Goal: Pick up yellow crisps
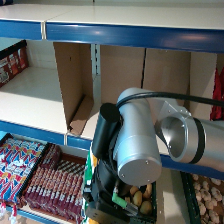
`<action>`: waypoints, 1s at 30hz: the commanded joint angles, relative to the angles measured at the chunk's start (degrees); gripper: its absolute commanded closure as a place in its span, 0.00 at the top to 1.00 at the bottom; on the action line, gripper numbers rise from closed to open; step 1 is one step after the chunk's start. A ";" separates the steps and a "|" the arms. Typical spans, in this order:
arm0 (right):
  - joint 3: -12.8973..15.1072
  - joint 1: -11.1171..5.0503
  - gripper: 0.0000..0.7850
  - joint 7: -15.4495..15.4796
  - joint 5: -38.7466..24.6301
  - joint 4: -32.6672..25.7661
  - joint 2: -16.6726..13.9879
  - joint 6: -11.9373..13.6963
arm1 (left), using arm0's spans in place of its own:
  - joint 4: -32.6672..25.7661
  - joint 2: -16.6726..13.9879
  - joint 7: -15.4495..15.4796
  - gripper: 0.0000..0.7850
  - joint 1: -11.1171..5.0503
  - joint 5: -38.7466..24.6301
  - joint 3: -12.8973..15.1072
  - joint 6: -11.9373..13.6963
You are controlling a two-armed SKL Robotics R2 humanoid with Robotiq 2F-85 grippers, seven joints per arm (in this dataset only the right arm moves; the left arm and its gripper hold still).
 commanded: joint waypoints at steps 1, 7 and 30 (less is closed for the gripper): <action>0.85 0.51 0.00 0.41 -0.13 0.61 0.05 -0.28 | 0.00 0.00 0.00 0.00 0.00 0.00 0.00 0.00; 1.58 1.21 0.00 1.19 -0.60 1.67 0.16 -0.29 | 0.00 0.00 0.00 0.00 0.00 0.00 0.00 0.00; 4.08 1.77 0.00 6.40 -0.92 8.20 1.04 -0.71 | 0.00 0.00 0.00 0.00 0.00 0.00 0.00 0.00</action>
